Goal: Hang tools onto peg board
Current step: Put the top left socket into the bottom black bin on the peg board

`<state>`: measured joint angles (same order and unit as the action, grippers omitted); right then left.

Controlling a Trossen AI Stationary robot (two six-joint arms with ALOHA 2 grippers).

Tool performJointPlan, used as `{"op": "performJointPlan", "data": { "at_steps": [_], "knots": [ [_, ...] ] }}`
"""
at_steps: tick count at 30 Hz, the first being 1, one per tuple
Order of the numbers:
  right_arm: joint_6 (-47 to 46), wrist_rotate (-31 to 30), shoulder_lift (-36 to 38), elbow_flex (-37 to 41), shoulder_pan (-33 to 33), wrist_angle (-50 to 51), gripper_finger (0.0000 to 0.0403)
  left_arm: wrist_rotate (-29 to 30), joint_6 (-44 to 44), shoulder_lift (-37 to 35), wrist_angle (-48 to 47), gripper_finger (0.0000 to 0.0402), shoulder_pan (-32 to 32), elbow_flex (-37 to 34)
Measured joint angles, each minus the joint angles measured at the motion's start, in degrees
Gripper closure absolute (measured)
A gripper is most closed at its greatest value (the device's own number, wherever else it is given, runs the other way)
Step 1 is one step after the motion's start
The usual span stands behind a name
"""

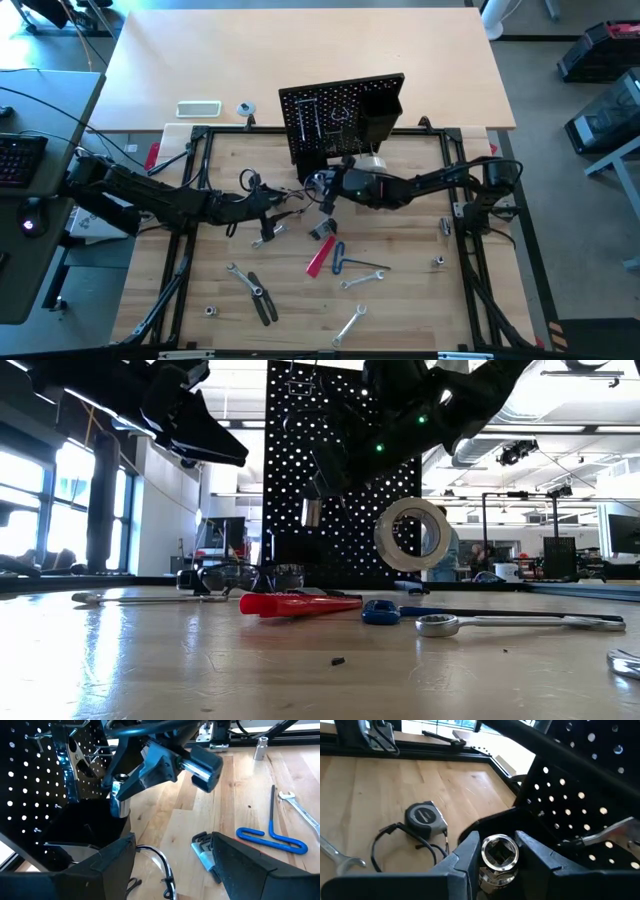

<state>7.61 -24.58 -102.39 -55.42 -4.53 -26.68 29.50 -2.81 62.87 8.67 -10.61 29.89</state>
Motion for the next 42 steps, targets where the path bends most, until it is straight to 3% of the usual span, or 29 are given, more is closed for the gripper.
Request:
{"op": "performJointPlan", "data": {
  "at_steps": [12, 28, 42],
  "knots": [
    [-0.1, 0.7, 0.0, 0.0, -2.0, 1.1, 0.0305, -0.4, -0.1, 0.0, 0.1, 0.0151, 0.0, 0.0],
    [0.4, 6.0, -0.1, 0.0, -4.4, 2.5, 0.0305, -1.2, -0.2, 0.0, 0.2, 0.0151, 0.0, 0.0],
    [0.4, 5.7, -3.4, 0.0, -4.9, 2.0, 0.0305, -2.0, -0.6, 0.0, 0.1, 0.0151, 0.0, 0.0]
  ]
}}
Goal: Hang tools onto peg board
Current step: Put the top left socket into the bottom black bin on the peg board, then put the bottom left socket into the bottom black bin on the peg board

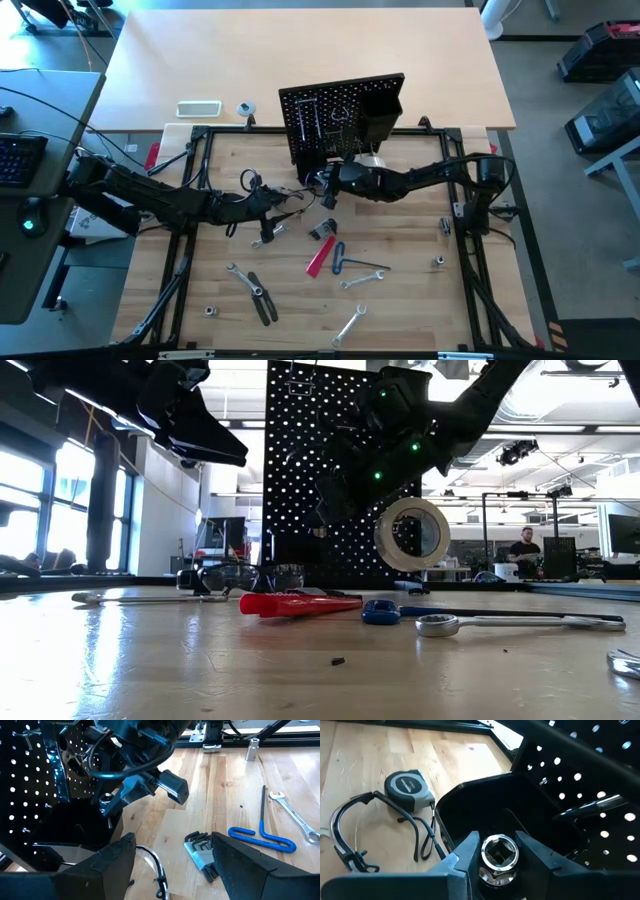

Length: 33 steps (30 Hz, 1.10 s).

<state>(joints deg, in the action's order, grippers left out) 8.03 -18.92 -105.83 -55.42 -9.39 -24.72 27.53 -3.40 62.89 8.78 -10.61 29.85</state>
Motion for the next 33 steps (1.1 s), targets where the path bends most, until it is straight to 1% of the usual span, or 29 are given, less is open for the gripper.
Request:
{"op": "performJointPlan", "data": {
  "at_steps": [12, 15, 18, 22, 26, 30, 33],
  "knots": [
    [0.9, 0.0, 0.0, 0.0, 0.0, 1.4, 0.0302, 0.0, 0.5, 0.0, 0.0, 0.0151, 0.0, 0.0],
    [0.2, -0.2, 0.0, 0.0, 0.0, 1.5, 0.0288, 0.0, 0.5, 0.0, 0.0, 0.0151, 0.0, 0.0],
    [0.0, -1.3, 0.0, 0.0, 0.0, 1.5, 0.0267, 0.0, 0.5, 0.0, -0.1, 0.0151, 0.0, 0.0],
    [-0.3, -1.5, 0.1, 0.0, 0.0, 1.7, 0.0242, -0.2, 0.1, 0.0, -1.0, 0.0151, 0.0, 0.0],
    [-0.3, -1.5, 0.1, 0.0, 0.1, 1.6, 0.0230, -0.3, -0.1, 0.0, -4.2, 0.0151, -0.1, 0.0],
    [0.2, -1.4, 0.2, 0.0, 1.0, 1.4, 0.0227, -0.3, -1.0, -0.5, -9.9, 0.0151, -1.4, 0.0],
    [1.3, -1.7, 0.8, 0.0, 2.1, 1.4, 0.0226, -0.4, -2.9, -2.4, -14.8, 0.0151, -2.9, 0.0]
  ]
}}
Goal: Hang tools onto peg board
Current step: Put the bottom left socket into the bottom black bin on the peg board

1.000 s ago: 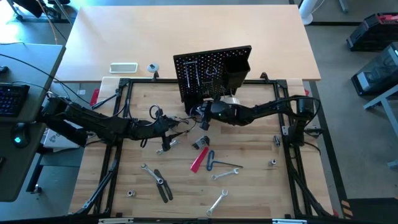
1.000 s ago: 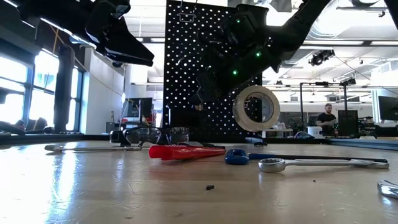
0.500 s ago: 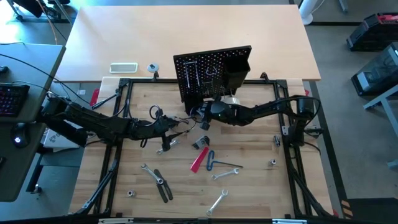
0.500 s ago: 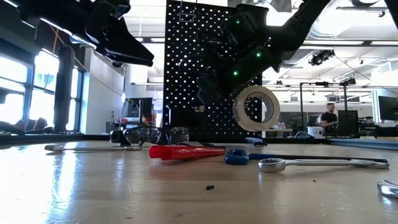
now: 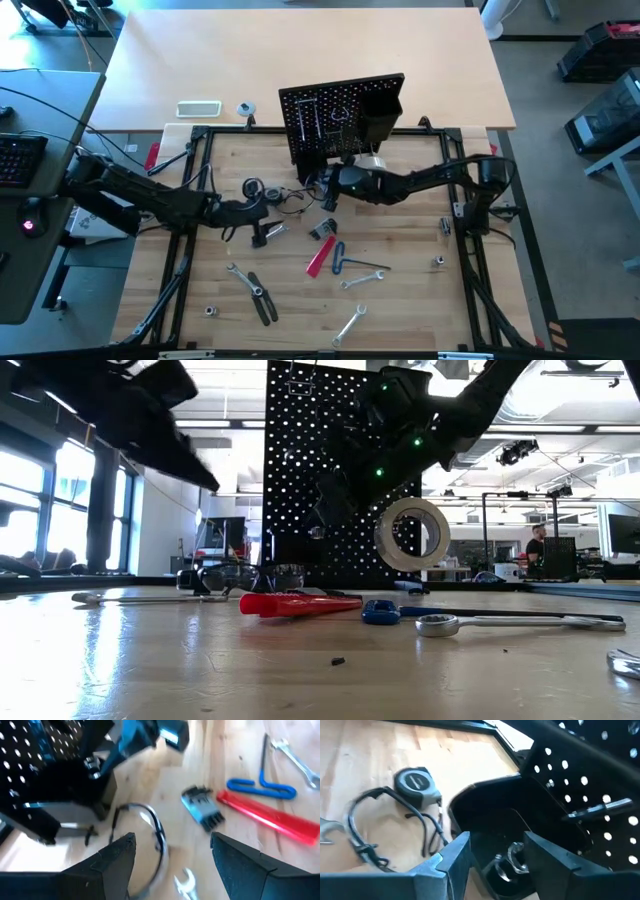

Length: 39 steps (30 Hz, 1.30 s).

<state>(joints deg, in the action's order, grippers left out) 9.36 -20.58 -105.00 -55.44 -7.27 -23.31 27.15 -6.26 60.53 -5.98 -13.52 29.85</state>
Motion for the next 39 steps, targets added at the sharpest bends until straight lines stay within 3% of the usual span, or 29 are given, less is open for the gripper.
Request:
{"op": "performJointPlan", "data": {
  "at_steps": [8, 15, 20, 26, 31, 39],
  "knots": [
    [2.7, -1.7, 2.4, 0.0, 3.2, 0.6, 0.0226, -2.2, -11.6, -10.5, -14.0, 0.0151, -7.8, 0.0],
    [4.0, -1.7, 2.8, 0.0, 5.6, 1.7, 0.0226, -8.9, -26.9, -14.7, -19.2, 0.0151, -21.7, 0.0],
    [4.2, -1.7, 2.8, 0.0, 6.7, 2.6, 0.0226, -10.7, -39.2, -12.0, -18.3, 0.0151, -33.1, 0.0],
    [4.2, -1.7, 2.8, 0.0, 7.0, 2.9, 0.0226, -10.8, -52.7, -7.5, -14.6, 0.0151, -42.7, 0.0],
    [3.5, -1.3, 2.8, 0.0, 7.0, 2.8, 0.0226, -11.2, -61.0, -2.9, -13.3, 0.0151, -47.9, 0.0],
    [1.1, -0.6, 2.8, 0.0, 7.0, 2.8, 0.0226, -16.7, -68.4, 4.1, -11.7, 0.0151, -53.3, 0.0]
  ]
}}
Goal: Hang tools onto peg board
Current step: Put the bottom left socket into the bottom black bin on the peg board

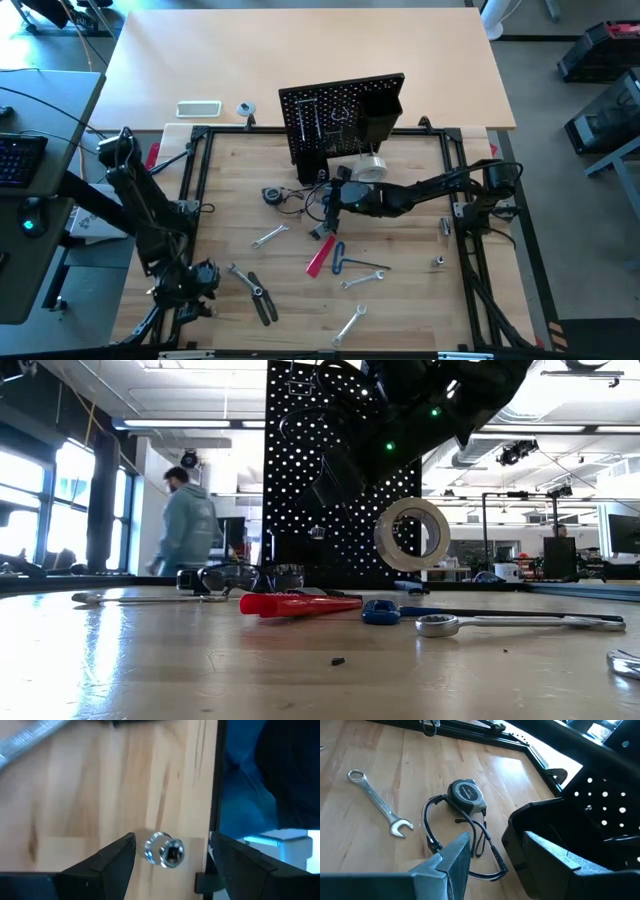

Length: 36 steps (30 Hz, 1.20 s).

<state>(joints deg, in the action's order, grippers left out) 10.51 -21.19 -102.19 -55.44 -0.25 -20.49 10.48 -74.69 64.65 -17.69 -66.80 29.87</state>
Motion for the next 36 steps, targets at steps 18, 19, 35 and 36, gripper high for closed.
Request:
{"op": "performJointPlan", "data": {
  "at_steps": [18, 19, 35, 36],
  "knots": [
    [-2.1, 0.3, 0.0, 0.0, 0.0, -0.2, 0.0226, 1.9, 5.9, 12.4, -14.8, 0.0151, -1.3, 13.1],
    [-2.1, 0.3, 0.0, 0.0, 0.0, -0.2, 0.0226, 1.9, 5.9, 12.7, -15.2, 0.0151, -1.3, 13.5],
    [-2.1, 0.7, 0.0, 0.0, 0.0, 0.3, 0.0226, -3.9, 2.3, 19.8, -17.9, 0.0151, -1.3, 14.5],
    [-2.1, 0.8, 0.0, 0.0, 0.0, 0.4, 0.0226, -3.9, 2.0, 20.2, -18.2, 0.0152, -1.3, 14.5]
  ]
}}
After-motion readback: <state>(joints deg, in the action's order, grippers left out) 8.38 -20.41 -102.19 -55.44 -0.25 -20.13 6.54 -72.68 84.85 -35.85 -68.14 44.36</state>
